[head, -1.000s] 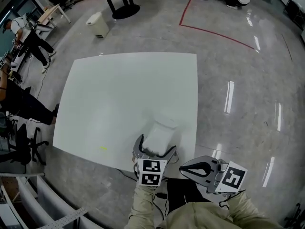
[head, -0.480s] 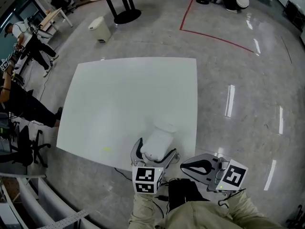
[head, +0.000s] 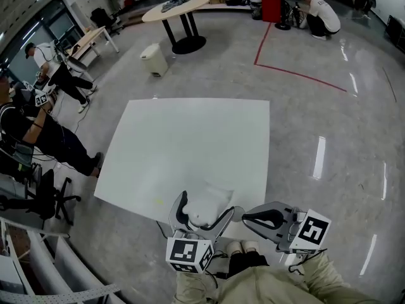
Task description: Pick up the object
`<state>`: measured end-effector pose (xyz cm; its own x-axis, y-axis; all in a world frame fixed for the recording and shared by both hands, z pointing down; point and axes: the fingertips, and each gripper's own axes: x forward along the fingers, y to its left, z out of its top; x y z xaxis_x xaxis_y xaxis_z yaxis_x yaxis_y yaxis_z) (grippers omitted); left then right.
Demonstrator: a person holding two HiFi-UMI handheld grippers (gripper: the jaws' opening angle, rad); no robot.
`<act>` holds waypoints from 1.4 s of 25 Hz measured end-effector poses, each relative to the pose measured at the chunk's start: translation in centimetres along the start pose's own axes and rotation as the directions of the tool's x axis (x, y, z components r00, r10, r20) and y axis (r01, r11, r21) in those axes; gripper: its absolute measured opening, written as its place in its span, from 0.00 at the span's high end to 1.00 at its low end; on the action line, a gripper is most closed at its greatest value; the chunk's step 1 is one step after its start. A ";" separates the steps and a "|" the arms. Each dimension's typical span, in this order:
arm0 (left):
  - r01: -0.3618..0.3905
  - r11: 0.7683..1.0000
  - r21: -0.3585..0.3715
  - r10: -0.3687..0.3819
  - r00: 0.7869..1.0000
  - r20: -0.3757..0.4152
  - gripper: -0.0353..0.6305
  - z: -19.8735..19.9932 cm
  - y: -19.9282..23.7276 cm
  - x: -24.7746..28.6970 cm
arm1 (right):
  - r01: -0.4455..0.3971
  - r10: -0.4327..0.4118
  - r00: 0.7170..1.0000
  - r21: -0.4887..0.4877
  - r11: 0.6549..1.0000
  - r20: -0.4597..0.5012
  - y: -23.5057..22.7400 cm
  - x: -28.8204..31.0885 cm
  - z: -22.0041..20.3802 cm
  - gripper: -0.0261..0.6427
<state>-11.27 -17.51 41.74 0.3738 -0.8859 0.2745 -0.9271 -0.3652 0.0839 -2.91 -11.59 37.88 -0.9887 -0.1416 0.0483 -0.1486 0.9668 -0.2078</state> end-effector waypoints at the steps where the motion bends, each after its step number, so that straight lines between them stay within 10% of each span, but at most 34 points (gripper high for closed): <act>1: -0.004 1.000 0.013 0.004 1.000 0.017 0.09 0.7 -0.2 -0.5 | -0.003 0.003 1.000 -0.007 1.000 0.006 0.1 -0.1 0.3 0.95; 17: 0.011 0.998 0.056 -0.021 0.982 0.190 0.09 4.1 -4.0 -8.7 | 0.015 -0.010 0.999 -0.118 0.993 0.041 5.8 -1.2 1.9 0.95; 35: 0.056 0.993 0.107 -0.083 0.961 0.264 0.09 1.6 -11.1 -27.2 | 0.034 -0.018 0.996 -0.178 0.983 0.089 25.1 -2.7 1.0 0.95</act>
<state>-11.10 10.20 31.78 0.4427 -0.8966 0.0040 -0.8966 -0.4427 -0.0038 -4.03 12.86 31.55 -0.9835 -0.1773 -0.0355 -0.1763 0.9839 -0.0286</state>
